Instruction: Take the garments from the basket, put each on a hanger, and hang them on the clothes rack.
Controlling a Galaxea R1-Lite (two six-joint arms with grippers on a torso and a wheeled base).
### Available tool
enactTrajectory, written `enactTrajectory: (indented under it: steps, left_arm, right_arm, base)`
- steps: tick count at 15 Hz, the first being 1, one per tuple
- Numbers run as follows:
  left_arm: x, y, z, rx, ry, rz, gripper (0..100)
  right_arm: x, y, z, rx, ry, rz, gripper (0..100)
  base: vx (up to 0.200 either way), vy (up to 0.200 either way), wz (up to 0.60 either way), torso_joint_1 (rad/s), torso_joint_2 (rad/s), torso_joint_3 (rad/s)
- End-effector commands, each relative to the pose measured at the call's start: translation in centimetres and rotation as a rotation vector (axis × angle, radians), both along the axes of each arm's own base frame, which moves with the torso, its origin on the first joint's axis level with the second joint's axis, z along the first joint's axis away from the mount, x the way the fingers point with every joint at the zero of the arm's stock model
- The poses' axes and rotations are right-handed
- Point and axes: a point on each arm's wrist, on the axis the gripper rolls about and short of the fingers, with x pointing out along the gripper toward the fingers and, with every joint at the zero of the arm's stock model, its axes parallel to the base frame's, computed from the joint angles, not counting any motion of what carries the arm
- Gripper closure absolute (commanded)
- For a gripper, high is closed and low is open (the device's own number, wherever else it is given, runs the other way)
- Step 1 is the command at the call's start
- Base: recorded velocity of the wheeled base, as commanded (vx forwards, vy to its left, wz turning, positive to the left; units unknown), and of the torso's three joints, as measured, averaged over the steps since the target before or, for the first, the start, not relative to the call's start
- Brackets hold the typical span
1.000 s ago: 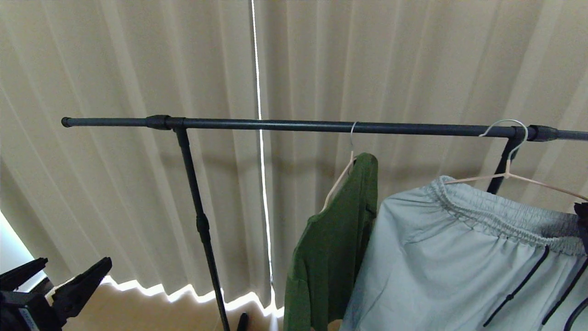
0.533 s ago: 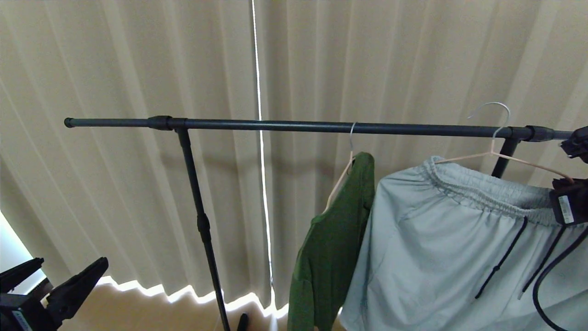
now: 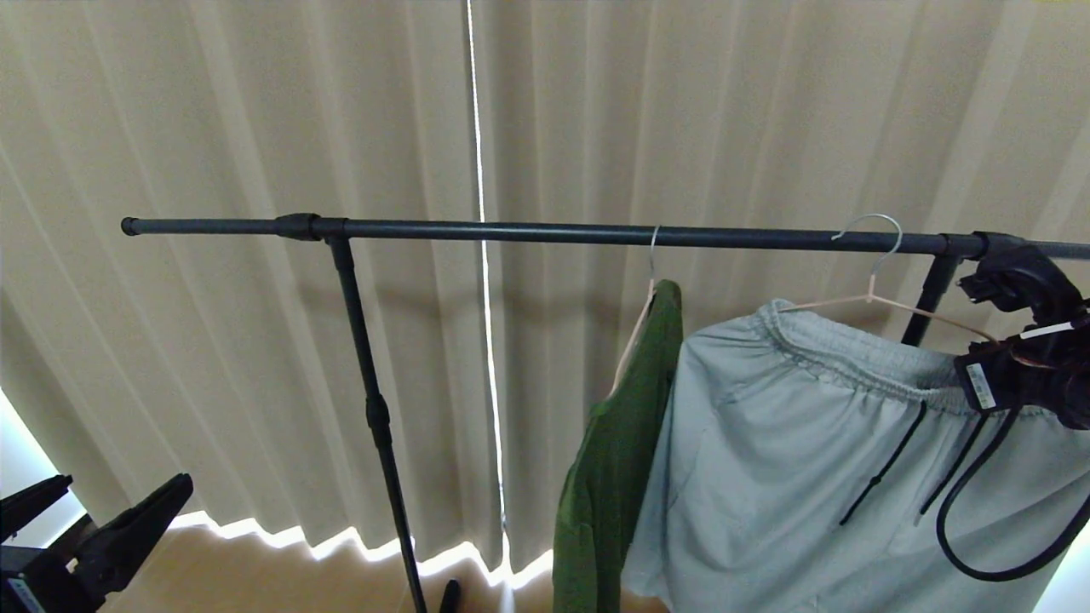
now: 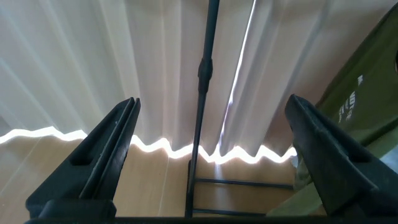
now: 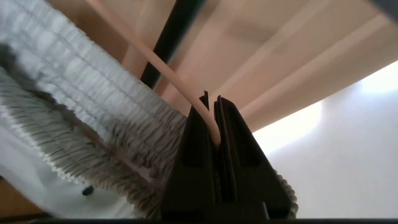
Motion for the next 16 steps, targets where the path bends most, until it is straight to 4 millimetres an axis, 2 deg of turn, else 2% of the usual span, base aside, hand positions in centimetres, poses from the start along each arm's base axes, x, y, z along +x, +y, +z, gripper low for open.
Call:
enactTrajectory:
  steps: [1,8,12,16]
  left_arm:
    - [0.0,0.0,0.0,-0.001,0.000,0.001,0]
    - [-0.1,0.0,0.0,-0.001,0.000,0.001,0]
    - [-0.1,0.0,0.0,-0.001,-0.003,0.001,0]
    - [-0.1,0.0,0.1,-0.002,-0.008,0.001,0]
  right_arm:
    - [0.2,0.0,-0.3,0.000,0.012,0.001,100]
    - [1.8,0.2,1.6,-0.011,-0.056,-0.008,100]
    - [2.7,0.3,0.1,-0.016,-0.004,-0.021,100]
    - [2.1,1.9,-1.0,-0.018,0.036,0.027,100]
  base:
    - [0.000,0.000,0.00,0.000,0.00,0.000]
    - [0.000,0.000,0.00,0.000,0.00,0.000]
    - [0.000,0.000,0.00,0.000,0.00,0.000]
    - [0.000,0.000,0.00,0.000,0.00,0.000]
